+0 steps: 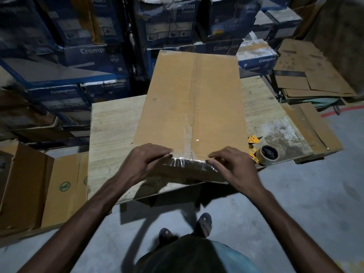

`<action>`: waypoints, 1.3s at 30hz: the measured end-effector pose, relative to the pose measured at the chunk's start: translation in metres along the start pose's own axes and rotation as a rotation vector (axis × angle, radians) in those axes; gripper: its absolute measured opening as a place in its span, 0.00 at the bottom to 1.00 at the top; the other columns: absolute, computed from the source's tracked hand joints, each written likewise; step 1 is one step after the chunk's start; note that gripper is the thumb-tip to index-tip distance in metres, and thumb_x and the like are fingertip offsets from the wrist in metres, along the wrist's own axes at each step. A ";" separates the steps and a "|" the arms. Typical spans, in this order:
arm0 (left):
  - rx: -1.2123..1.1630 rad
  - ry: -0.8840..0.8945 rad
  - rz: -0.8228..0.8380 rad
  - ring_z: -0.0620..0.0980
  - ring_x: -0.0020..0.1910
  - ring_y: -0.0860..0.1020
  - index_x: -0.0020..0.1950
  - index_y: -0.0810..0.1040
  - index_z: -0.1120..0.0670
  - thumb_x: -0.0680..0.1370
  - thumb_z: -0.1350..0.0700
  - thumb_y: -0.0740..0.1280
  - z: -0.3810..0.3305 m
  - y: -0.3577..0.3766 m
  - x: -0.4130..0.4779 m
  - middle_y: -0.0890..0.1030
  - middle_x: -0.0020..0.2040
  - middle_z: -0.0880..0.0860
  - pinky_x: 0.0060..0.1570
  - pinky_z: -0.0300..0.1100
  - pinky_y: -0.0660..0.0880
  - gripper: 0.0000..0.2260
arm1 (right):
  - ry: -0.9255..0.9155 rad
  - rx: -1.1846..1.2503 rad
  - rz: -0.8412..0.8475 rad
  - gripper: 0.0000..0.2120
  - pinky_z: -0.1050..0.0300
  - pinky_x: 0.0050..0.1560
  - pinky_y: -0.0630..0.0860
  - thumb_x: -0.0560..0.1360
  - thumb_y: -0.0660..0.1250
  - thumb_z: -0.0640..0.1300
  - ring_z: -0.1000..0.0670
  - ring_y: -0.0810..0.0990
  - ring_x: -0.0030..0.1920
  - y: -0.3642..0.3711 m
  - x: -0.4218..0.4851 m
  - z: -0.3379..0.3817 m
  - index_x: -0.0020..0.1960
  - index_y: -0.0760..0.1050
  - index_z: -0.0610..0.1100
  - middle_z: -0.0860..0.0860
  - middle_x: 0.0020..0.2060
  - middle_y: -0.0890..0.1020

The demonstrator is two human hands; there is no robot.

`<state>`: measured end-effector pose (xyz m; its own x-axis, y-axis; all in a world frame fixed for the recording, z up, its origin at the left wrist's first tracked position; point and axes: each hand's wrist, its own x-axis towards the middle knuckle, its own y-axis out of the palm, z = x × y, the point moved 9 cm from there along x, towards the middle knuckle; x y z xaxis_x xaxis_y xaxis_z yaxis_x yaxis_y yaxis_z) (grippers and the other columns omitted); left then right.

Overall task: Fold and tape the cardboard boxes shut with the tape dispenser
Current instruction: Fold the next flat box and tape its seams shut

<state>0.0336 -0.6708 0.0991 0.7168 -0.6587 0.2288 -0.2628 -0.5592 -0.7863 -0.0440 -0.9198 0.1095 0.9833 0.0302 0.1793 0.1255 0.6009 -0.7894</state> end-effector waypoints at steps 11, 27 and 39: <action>0.031 -0.084 0.129 0.45 0.40 0.77 0.47 0.88 0.54 0.75 0.48 0.78 -0.019 0.051 0.047 0.80 0.44 0.46 0.41 0.44 0.75 0.09 | 0.093 -0.161 0.095 0.13 0.60 0.36 0.65 0.70 0.75 0.67 0.58 0.79 0.44 0.048 0.036 0.010 0.48 0.85 0.60 0.61 0.45 0.83; 0.053 -0.366 0.059 0.49 0.37 0.74 0.41 0.76 0.52 0.65 0.56 0.84 -0.002 0.051 0.039 0.74 0.39 0.47 0.34 0.42 0.67 0.17 | 0.138 -0.165 0.264 0.13 0.58 0.40 0.72 0.69 0.80 0.57 0.60 0.77 0.39 0.053 0.045 -0.003 0.46 0.76 0.58 0.60 0.36 0.79; 0.313 -0.414 0.150 0.50 0.39 0.76 0.49 0.74 0.48 0.59 0.35 0.82 0.076 -0.032 0.008 0.78 0.40 0.46 0.38 0.45 0.74 0.30 | 0.183 -0.279 0.200 0.28 0.57 0.32 0.65 0.64 0.79 0.67 0.59 0.74 0.33 -0.025 0.002 -0.082 0.59 0.76 0.57 0.59 0.29 0.74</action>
<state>0.0967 -0.6202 0.0821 0.8975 -0.4307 -0.0943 -0.2218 -0.2561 -0.9409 -0.0341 -0.9998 0.0814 0.9960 -0.0336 -0.0825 -0.0651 0.3564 -0.9320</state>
